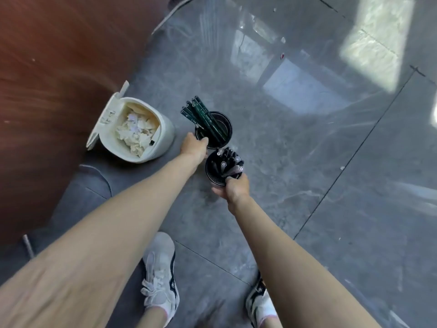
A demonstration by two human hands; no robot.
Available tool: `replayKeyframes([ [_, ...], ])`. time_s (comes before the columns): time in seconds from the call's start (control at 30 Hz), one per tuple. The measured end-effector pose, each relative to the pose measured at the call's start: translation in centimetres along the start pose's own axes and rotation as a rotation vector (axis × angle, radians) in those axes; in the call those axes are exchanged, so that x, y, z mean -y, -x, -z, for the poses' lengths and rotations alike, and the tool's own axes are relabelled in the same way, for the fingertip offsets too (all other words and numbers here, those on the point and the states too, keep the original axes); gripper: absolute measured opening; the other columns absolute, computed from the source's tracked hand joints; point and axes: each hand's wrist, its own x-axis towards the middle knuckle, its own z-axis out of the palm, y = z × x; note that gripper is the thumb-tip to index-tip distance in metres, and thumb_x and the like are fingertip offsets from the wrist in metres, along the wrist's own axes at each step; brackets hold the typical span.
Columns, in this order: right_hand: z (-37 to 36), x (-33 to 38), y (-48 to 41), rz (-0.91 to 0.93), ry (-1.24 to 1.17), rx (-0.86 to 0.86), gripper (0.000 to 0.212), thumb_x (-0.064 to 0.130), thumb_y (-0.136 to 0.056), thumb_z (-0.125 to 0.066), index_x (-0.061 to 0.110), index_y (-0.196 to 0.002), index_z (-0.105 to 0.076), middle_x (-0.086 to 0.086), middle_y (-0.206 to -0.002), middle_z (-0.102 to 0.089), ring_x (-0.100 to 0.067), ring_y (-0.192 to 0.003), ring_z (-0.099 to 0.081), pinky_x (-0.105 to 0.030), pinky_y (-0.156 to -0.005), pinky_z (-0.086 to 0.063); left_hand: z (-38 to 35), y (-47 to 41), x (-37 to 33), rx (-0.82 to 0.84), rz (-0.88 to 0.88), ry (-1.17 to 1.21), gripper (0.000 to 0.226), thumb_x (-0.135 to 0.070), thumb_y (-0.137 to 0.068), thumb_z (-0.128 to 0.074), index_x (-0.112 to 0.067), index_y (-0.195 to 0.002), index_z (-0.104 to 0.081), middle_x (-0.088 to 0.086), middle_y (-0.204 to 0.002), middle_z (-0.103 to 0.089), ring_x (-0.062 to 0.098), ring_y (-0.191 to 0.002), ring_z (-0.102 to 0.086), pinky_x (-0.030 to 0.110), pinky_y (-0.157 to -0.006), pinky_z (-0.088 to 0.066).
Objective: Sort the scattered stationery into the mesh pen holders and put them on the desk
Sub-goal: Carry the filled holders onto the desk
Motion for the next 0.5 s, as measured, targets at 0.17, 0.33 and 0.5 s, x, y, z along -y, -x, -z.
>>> replayKeyframes([
  [0.17, 1.9, 0.6, 0.8, 0.059, -0.111, -0.069, 0.044, -0.01, -0.092, -0.031, 0.008, -0.127, -0.05, -0.011, -0.127, -0.058, -0.034, -0.101, -0.066, -0.033, -0.047, -0.057, -0.5, 1.0, -1.5, -0.034, -0.021, 0.079, 0.035, -0.002, -0.095, -0.029, -0.007, -0.125, -0.047, 0.013, -0.124, -0.058, 0.026, -0.074, -0.063, 0.013, -0.027, -0.036],
  [0.33, 7.3, 3.3, 6.0, 0.056, -0.172, -0.173, 0.036, -0.006, -0.096, -0.034, 0.004, -0.127, -0.049, -0.012, -0.128, -0.058, -0.032, -0.11, -0.062, -0.027, -0.038, -0.052, 1.8, 6.5, -3.2, -0.027, -0.035, 0.047, 0.038, -0.003, -0.096, -0.03, -0.01, -0.131, -0.041, 0.014, -0.125, -0.057, 0.028, -0.074, -0.061, 0.012, -0.028, -0.035],
  [0.5, 11.8, 8.7, 15.5, 0.125, -0.057, -0.202, 0.033, -0.008, -0.094, -0.039, 0.002, -0.121, -0.054, -0.015, -0.121, -0.061, -0.038, -0.095, -0.067, -0.032, -0.039, -0.054, 5.3, 16.0, -6.7, 0.004, -0.034, -0.011, 0.035, -0.002, -0.094, -0.031, -0.008, -0.127, -0.044, 0.013, -0.123, -0.057, 0.029, -0.068, -0.062, 0.02, -0.035, -0.04],
])
